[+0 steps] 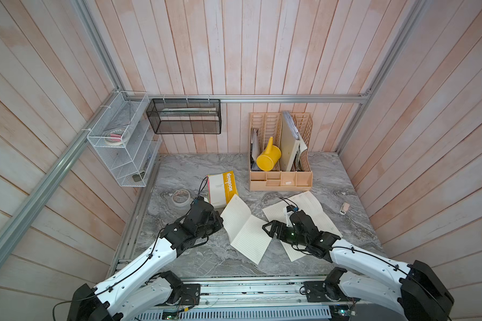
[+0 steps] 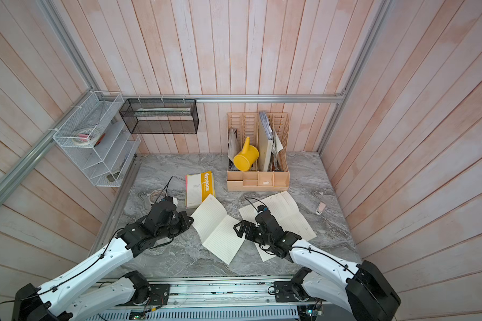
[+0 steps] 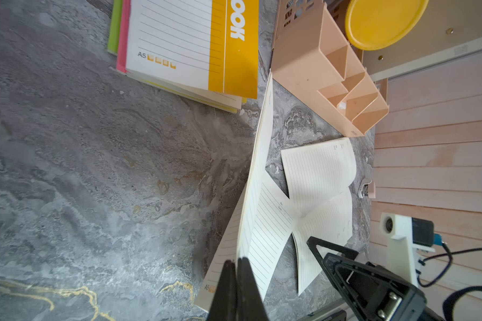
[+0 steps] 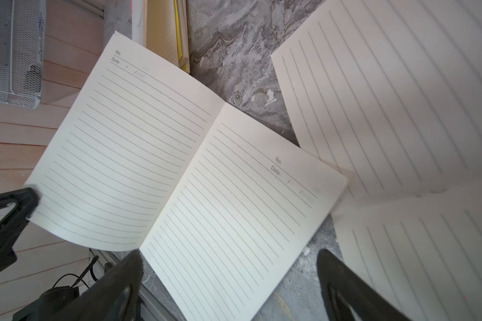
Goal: Close the notebook
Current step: Close the notebook at the center of the board.
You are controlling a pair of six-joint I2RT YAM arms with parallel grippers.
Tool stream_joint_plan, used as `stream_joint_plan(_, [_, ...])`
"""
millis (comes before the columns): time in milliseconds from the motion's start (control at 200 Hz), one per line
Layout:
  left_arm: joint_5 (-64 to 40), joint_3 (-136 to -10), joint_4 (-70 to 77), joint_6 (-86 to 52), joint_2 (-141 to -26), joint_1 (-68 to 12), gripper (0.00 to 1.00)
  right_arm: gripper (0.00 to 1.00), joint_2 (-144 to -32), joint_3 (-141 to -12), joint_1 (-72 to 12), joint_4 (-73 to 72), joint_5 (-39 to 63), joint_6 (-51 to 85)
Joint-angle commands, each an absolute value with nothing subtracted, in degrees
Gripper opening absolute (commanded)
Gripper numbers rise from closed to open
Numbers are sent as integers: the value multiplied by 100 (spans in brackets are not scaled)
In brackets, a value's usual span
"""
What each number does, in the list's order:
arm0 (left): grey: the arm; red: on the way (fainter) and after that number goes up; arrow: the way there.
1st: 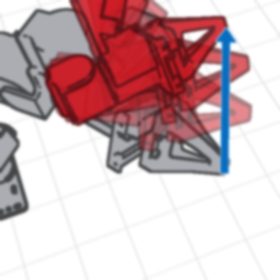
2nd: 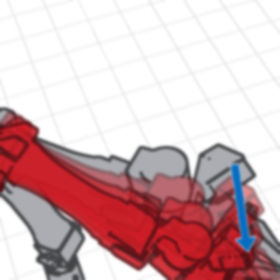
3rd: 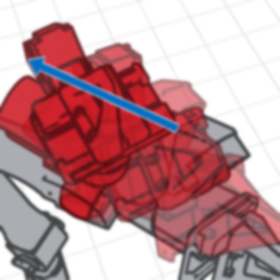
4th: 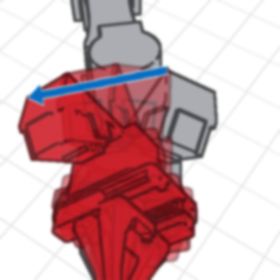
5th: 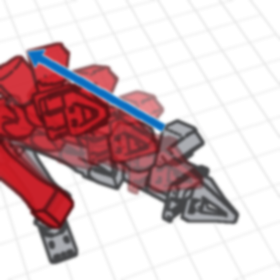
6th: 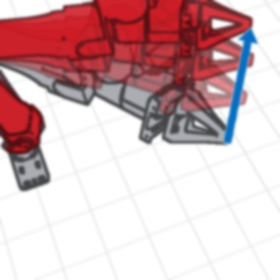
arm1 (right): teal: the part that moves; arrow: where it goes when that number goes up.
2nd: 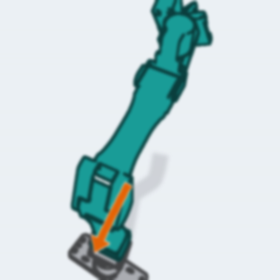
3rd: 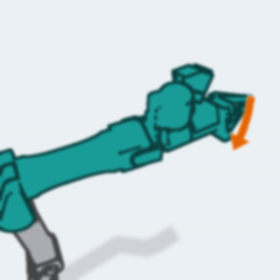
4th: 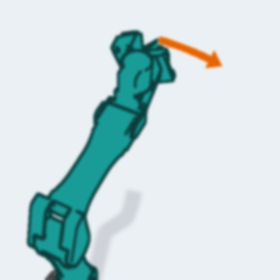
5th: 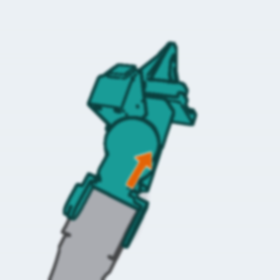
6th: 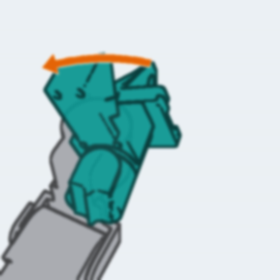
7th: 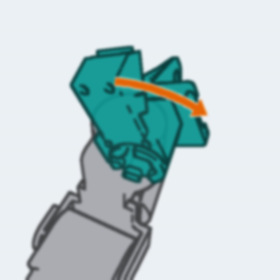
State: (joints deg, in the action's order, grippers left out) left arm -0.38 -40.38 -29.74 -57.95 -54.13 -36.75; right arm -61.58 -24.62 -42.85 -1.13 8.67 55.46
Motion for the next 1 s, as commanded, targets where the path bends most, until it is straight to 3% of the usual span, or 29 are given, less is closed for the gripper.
stream_joint_plan(0, [436, -3923, -3431, -6115, -5054, -3663, 0, 98, -6418, -2560, -4409, -512, 902, 5573])
stream_joint_plan(185, [701, -3835, -3691, -6260, -4659, -3694, 0, 98, -6937, -2715, -4576, -974, 1080, 5555])
stream_joint_plan(825, [372, -3932, -3313, -6052, -4929, -3735, 0, 98, -8754, -3188, -4858, -1844, 1666, 5606])
stream_joint_plan(910, [159, -3811, -3008, -5953, -4843, -3731, 8, 98, -8830, -3077, -4854, -1957, 1683, 5644])
stream_joint_plan(990, [-101, -3606, -2482, -5846, -4744, -3730, 10, 98, -8892, -3026, -4853, -2021, 1718, 5656])
